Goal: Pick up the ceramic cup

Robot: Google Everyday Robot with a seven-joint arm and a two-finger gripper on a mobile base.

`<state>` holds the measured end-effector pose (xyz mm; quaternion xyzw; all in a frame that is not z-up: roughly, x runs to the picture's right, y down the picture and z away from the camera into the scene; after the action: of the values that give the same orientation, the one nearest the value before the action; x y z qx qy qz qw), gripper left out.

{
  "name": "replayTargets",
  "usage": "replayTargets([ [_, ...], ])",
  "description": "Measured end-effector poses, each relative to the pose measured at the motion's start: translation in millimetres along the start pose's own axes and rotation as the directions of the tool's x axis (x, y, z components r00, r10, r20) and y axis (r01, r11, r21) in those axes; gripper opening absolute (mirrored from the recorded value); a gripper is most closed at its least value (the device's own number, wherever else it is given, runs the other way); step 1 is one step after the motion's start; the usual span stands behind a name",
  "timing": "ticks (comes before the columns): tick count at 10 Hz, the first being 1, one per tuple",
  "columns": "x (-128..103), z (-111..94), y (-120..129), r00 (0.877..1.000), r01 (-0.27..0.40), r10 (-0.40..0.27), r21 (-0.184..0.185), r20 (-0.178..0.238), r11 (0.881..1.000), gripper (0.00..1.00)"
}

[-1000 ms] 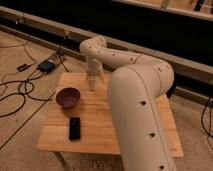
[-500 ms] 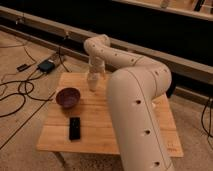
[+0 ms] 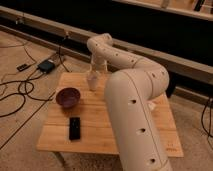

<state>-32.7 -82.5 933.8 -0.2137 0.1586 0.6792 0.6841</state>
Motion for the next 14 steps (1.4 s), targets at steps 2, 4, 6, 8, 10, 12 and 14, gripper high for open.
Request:
replayTargets([
  [2, -2.5, 10.2, -3.5, 1.000, -0.001, 0.001, 0.021, -0.006, 1.000, 0.65],
  [4, -1.7, 21.9, -6.7, 1.000, 0.011, -0.010, 0.039, -0.020, 0.999, 0.65],
  [6, 1.6, 32.9, -9.5, 0.999, 0.021, -0.019, 0.054, -0.040, 0.998, 0.53],
  [8, 4.0, 37.5, -9.3, 0.998, 0.025, -0.022, 0.051, -0.052, 0.998, 0.31],
  [10, 6.3, 33.5, -3.8, 0.998, 0.027, -0.026, 0.028, -0.059, 0.999, 0.10],
  [12, 6.2, 24.8, 0.5, 0.998, 0.024, -0.024, -0.001, -0.053, 1.000, 0.00],
  [14, 7.7, 13.5, 2.9, 0.998, 0.016, -0.018, -0.034, -0.052, 0.999, 0.00],
])
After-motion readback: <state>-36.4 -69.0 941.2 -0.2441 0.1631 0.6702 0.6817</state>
